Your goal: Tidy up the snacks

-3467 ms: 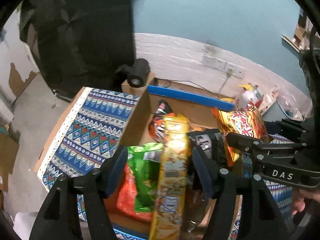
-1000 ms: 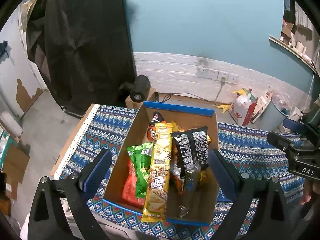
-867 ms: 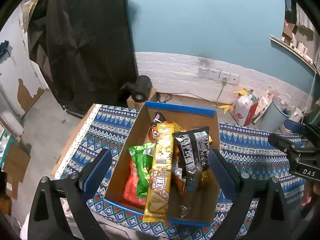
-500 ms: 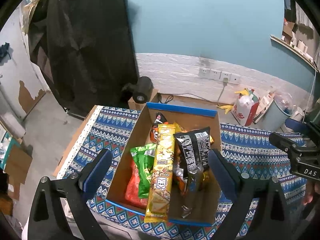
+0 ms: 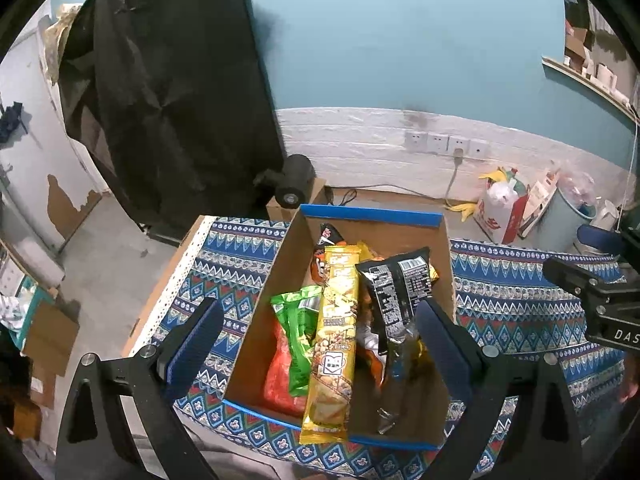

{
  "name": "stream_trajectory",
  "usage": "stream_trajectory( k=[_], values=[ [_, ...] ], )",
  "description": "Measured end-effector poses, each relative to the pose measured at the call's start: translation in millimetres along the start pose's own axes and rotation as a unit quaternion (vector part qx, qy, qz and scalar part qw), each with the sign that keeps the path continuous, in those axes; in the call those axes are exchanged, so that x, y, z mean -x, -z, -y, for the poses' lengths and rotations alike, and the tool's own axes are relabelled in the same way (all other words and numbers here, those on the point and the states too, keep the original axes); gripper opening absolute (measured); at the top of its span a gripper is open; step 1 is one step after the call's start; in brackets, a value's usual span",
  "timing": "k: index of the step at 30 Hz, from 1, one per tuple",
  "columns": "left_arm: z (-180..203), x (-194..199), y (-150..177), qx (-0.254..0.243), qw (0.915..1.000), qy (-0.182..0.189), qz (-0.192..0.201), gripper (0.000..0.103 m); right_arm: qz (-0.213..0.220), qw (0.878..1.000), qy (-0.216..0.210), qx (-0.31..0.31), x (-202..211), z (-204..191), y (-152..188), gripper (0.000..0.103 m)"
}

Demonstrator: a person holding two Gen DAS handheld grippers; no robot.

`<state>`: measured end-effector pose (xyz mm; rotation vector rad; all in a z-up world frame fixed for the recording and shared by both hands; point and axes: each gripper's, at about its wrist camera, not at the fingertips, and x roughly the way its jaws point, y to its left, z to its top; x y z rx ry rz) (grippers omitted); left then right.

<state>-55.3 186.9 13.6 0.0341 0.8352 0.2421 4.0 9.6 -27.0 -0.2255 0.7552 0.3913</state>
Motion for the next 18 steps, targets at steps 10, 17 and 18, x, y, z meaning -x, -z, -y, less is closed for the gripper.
stream_trajectory(
  k=[10,17,18],
  values=[
    [1.4,-0.2,1.7,0.002,1.0000,0.006,-0.007,0.098,0.000,1.000,0.001,0.002,1.6,0.5,0.0,0.081],
    [0.8,-1.2,1.9,0.002,1.0000,-0.001,-0.005,0.098,0.000,1.000,0.001,0.002,1.5,0.0,0.3,0.081],
    [0.9,-1.7,1.8,0.002,1.0000,-0.003,-0.005,0.098,0.000,1.000,0.001,0.002,2.0,0.3,0.5,0.081]
  ],
)
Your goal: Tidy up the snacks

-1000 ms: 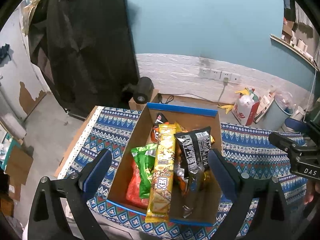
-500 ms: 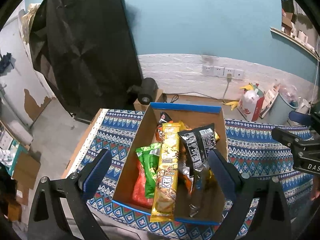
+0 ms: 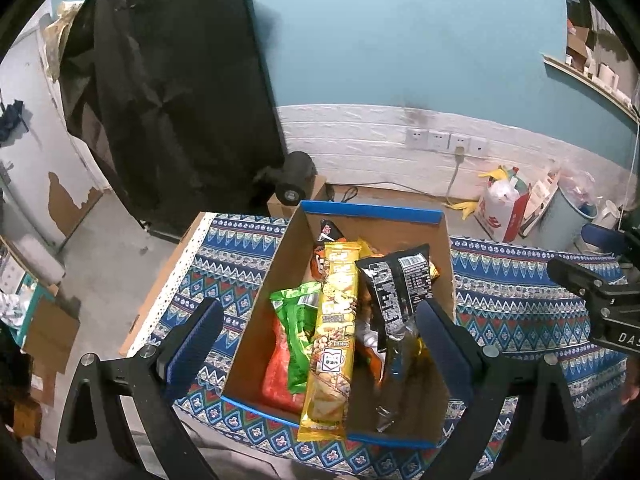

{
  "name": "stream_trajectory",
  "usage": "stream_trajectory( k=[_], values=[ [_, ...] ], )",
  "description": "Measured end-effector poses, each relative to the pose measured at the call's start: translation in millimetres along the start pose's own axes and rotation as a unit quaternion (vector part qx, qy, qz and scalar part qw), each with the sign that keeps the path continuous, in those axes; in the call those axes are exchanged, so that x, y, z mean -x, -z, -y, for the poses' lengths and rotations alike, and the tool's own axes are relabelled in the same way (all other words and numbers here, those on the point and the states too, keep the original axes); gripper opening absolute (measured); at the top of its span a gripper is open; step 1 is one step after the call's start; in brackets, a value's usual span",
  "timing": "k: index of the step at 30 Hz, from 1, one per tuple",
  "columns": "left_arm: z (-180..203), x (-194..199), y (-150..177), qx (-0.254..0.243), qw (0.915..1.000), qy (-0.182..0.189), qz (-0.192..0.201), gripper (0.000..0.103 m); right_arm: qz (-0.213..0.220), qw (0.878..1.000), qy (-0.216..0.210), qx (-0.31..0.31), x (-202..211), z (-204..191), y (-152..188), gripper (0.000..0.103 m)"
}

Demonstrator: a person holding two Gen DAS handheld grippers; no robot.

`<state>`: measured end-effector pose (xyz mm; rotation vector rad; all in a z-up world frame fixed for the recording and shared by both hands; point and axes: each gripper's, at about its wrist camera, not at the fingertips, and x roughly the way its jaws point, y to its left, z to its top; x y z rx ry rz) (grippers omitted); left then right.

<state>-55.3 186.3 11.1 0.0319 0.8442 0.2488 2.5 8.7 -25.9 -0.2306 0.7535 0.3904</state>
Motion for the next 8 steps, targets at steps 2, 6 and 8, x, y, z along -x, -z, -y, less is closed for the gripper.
stream_trajectory(
  k=[2,6,8],
  values=[
    [-0.5,-0.6,-0.1,0.002,1.0000,0.001,0.000,0.098,0.000,1.000,0.000,0.000,-0.4,-0.3,-0.1,0.081],
    [-0.2,1.1,0.5,0.000,1.0000,0.005,0.003,0.098,-0.001,1.000,0.000,0.000,0.1,0.1,0.0,0.081],
    [0.4,2.0,0.3,-0.001,1.0000,0.007,0.003,0.098,0.000,1.000,0.001,0.001,1.1,1.5,0.2,0.081]
  ],
)
